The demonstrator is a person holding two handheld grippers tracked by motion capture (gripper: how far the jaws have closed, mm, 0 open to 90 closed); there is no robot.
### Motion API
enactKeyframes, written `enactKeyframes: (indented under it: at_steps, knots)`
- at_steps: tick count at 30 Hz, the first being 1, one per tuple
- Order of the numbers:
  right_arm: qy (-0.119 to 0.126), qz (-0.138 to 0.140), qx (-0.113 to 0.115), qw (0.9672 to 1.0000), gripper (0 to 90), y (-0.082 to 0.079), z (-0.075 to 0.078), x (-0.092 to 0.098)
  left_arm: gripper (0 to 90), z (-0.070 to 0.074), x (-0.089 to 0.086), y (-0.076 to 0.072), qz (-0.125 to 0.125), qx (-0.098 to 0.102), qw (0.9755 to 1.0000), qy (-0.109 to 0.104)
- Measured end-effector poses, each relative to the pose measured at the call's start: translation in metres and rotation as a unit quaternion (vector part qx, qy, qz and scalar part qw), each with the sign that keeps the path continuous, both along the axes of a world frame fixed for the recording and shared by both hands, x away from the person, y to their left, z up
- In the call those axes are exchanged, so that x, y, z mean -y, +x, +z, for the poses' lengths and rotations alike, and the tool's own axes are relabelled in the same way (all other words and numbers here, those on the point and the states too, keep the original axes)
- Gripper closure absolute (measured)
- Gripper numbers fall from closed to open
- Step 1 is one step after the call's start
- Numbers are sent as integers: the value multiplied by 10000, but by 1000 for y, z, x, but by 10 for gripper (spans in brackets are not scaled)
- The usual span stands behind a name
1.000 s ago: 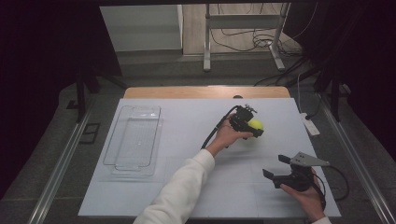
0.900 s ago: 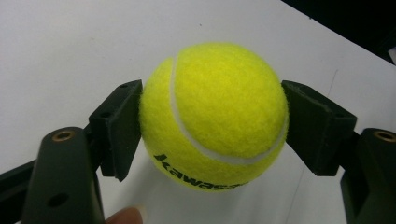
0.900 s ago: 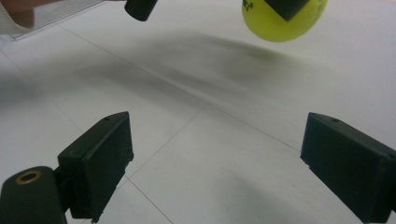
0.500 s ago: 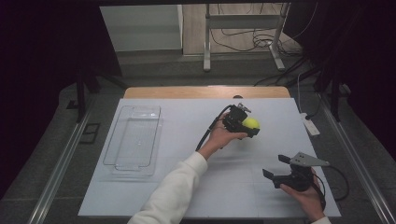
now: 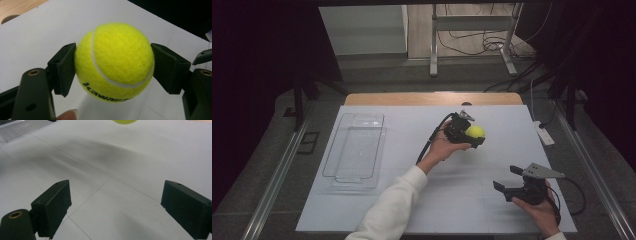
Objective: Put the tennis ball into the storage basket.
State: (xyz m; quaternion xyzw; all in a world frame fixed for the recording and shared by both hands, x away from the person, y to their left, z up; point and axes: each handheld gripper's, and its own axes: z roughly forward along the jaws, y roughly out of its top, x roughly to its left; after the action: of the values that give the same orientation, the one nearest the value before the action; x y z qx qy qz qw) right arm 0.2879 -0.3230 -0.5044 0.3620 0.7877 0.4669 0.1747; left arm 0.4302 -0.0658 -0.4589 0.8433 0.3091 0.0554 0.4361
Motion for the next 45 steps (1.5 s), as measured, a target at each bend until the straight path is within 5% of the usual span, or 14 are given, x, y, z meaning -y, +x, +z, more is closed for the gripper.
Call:
enactKeyframes:
  at_steps: [45]
  knots:
    - [-16, -33, 23, 10000, 95, 0, 1, 0, 266, 16, -51, -28, 215, 343, 9985, -363]
